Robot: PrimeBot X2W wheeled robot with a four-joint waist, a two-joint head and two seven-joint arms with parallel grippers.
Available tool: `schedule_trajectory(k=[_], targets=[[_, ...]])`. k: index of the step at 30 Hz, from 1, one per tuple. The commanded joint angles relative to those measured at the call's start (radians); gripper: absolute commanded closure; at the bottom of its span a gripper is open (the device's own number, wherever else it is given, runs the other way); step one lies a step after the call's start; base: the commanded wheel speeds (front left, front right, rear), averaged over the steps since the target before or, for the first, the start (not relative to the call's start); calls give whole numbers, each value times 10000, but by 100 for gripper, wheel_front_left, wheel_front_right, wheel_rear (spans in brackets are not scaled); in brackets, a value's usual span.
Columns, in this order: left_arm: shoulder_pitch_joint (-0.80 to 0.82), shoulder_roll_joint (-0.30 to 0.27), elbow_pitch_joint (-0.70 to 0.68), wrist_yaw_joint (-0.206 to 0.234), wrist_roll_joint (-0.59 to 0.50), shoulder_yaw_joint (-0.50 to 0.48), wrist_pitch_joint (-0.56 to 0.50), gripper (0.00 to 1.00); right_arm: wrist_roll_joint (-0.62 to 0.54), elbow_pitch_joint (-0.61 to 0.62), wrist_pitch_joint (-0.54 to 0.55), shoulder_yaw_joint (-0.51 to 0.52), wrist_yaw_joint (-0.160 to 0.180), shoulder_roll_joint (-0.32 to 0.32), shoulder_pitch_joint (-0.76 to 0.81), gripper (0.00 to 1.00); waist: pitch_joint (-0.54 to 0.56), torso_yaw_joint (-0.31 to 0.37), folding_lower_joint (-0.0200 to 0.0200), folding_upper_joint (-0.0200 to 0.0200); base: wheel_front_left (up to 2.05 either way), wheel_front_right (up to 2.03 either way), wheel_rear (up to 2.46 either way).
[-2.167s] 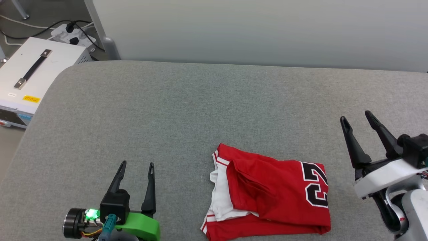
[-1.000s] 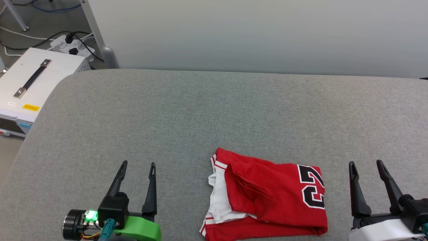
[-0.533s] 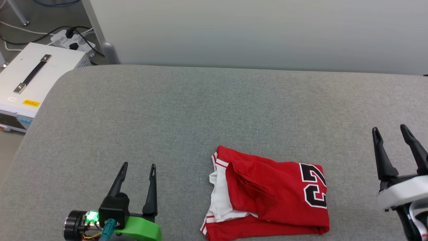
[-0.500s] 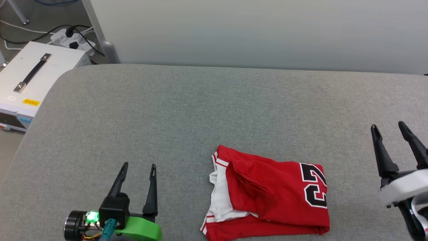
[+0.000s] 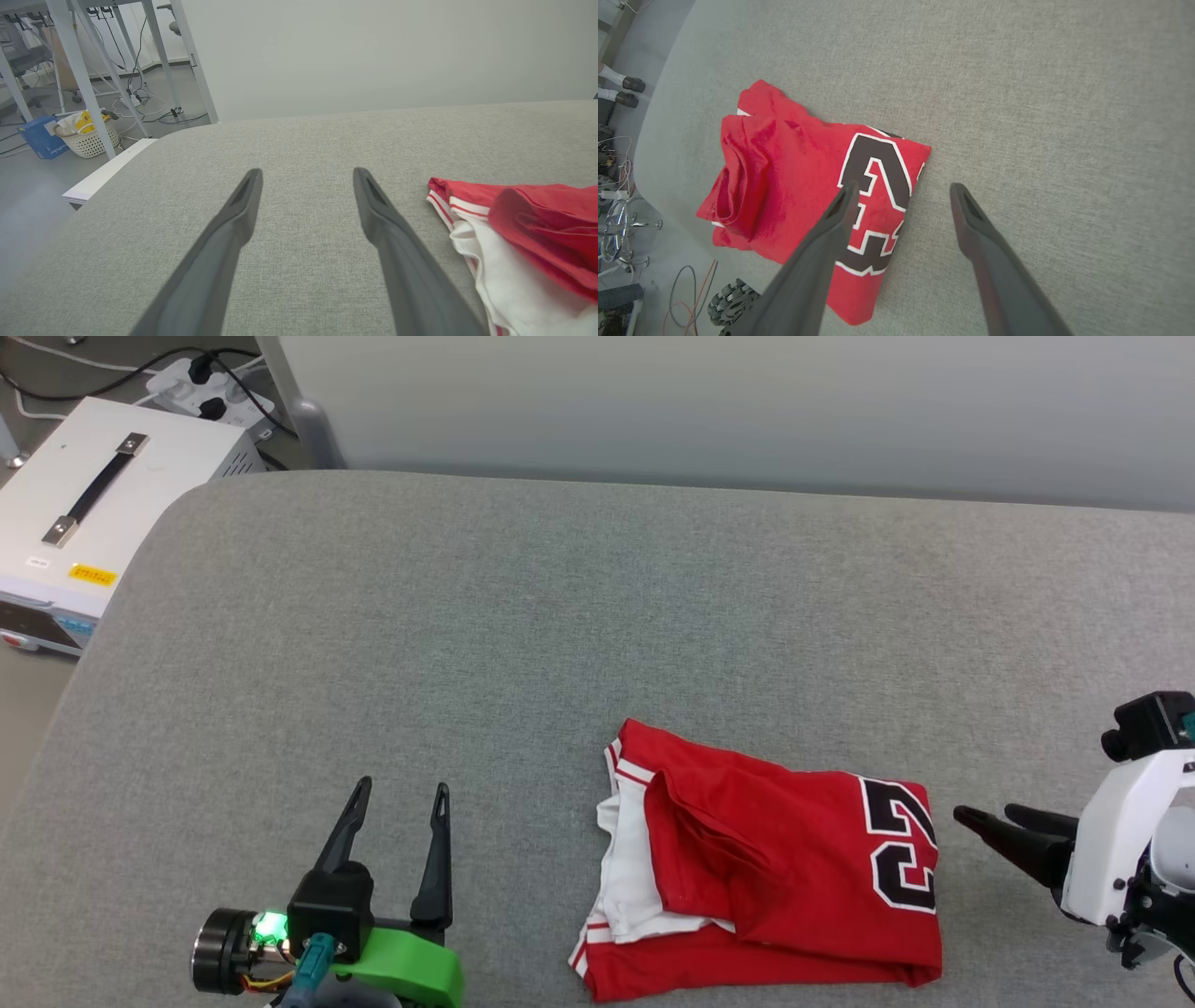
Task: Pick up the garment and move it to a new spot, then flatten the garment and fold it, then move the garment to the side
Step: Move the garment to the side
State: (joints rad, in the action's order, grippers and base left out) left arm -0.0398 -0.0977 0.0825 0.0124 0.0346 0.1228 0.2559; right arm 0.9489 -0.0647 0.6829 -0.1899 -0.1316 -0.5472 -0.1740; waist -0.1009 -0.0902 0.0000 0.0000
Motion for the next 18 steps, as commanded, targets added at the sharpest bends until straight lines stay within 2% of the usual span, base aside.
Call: schedule_trajectory(k=[1,6,14,18], targets=[[255,51,3,-41,-42,21,59,0,224,-91,282,-64,9,8,54,0,-151,-149,0,0,0,0,0],[449,101,33,-55,-43,57,59,0,435,-434,730,-313,9,320,101,0,-458,-377,0,0,0,0,0],[702,164,83,-82,-72,142,59,0,346,-1354,427,-905,9,938,-186,0,-832,-691,0,0,0,0,0],[753,179,108,-76,-81,142,59,0,220,-1652,244,-1429,9,1015,-273,0,-914,-767,0,0,0,0,0]])
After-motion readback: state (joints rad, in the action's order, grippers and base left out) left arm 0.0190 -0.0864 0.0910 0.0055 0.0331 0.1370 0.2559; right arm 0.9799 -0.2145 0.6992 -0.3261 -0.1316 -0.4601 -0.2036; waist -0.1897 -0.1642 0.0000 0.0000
